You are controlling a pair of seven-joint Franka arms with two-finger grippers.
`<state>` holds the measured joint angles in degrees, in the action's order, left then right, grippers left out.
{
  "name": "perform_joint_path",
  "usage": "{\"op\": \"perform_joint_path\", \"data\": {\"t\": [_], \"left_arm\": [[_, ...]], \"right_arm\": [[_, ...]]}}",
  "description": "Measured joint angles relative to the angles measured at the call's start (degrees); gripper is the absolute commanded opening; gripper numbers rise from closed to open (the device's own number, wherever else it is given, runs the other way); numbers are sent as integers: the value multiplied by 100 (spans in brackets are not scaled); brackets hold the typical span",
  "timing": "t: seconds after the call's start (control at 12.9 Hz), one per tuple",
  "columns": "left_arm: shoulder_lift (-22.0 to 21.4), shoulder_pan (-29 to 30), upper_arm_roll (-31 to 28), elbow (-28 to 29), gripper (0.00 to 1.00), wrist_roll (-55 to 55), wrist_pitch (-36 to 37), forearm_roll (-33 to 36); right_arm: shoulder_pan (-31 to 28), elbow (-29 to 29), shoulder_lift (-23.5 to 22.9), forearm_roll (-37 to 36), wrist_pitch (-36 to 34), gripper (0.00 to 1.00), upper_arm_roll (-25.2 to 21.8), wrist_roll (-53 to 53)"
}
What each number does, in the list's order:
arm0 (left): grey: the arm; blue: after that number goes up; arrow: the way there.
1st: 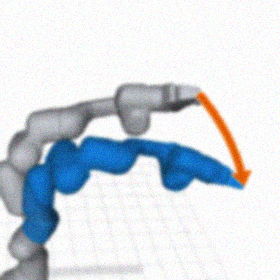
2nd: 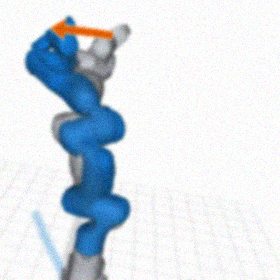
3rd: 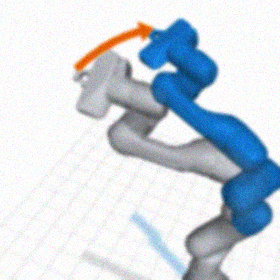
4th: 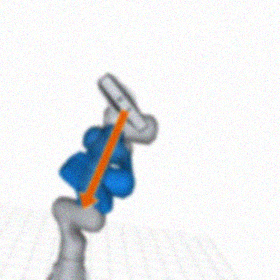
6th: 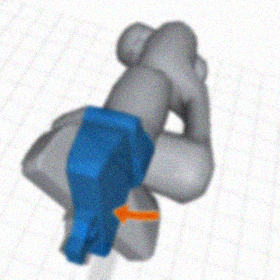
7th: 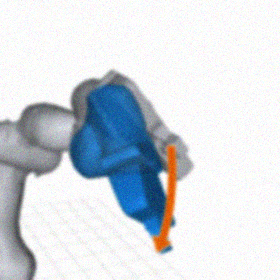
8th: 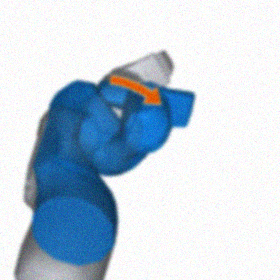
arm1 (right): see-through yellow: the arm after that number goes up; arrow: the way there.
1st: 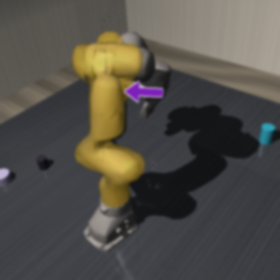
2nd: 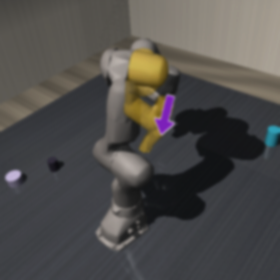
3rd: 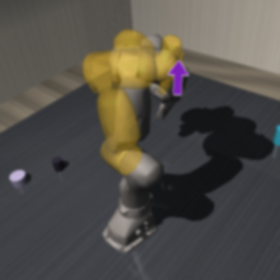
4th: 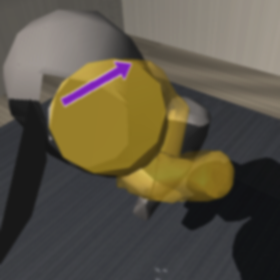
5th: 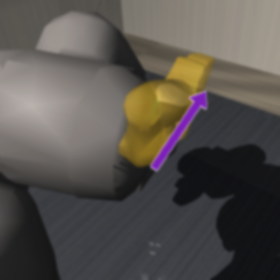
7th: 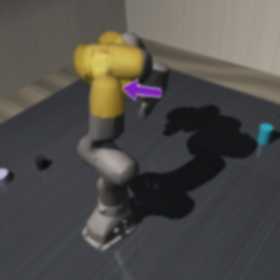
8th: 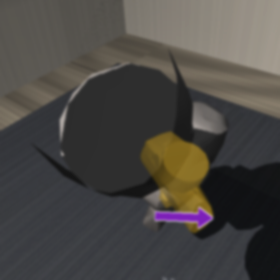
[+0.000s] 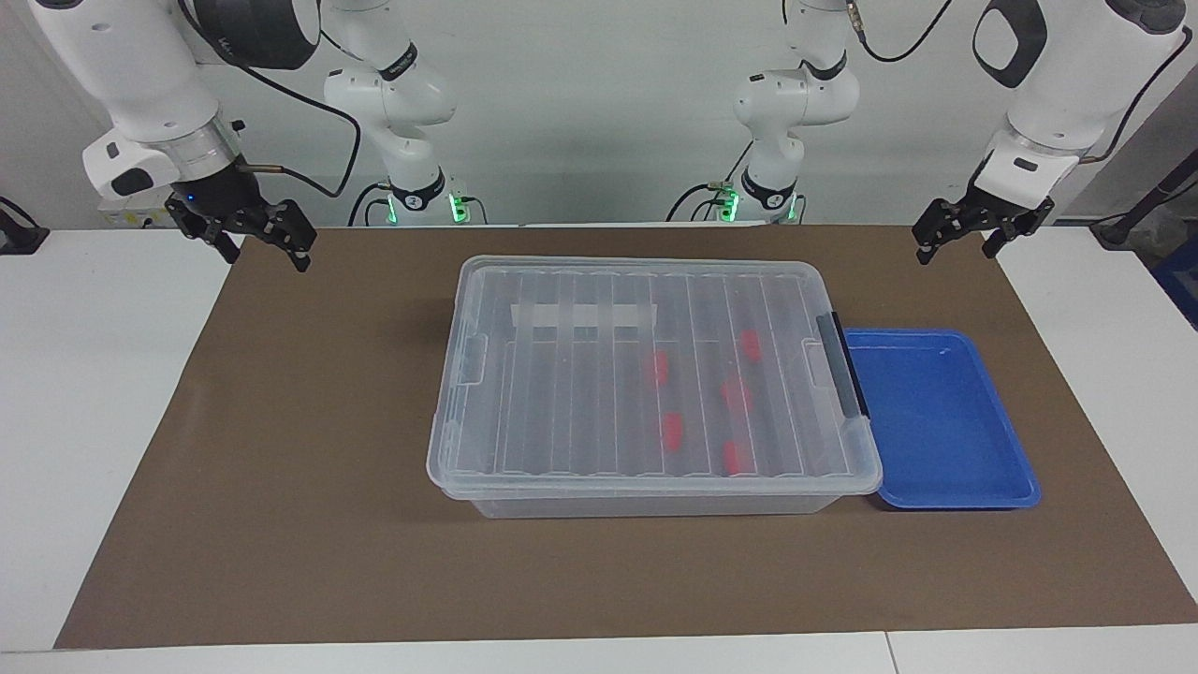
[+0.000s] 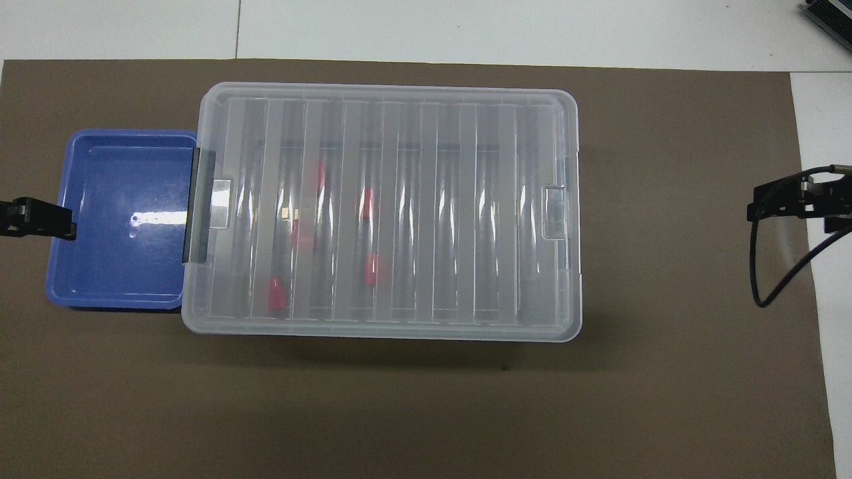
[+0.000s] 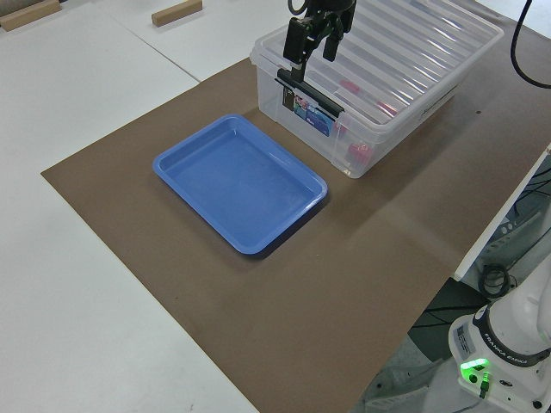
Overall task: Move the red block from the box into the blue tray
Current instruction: 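Hook the lid edge with the right gripper and slide it open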
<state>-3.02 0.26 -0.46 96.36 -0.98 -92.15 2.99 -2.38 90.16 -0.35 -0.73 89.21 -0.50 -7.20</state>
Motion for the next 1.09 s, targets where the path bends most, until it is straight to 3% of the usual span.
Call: {"op": "perform_joint_path", "data": {"t": [0.47, 0.7, 1.09], "left_arm": [[0, 0, 0, 0, 100, 0, 0, 0], [0, 0, 0, 0, 100, 0, 0, 0], [0, 0, 0, 0, 100, 0, 0, 0]], "right_arm": [[0, 1, 0, 0, -7, 100, 0, 0], [44, 39, 3, 1, 19, 95, 8, 0], [425, 868, 115, 3, 1014, 96, 34, -456]]}}
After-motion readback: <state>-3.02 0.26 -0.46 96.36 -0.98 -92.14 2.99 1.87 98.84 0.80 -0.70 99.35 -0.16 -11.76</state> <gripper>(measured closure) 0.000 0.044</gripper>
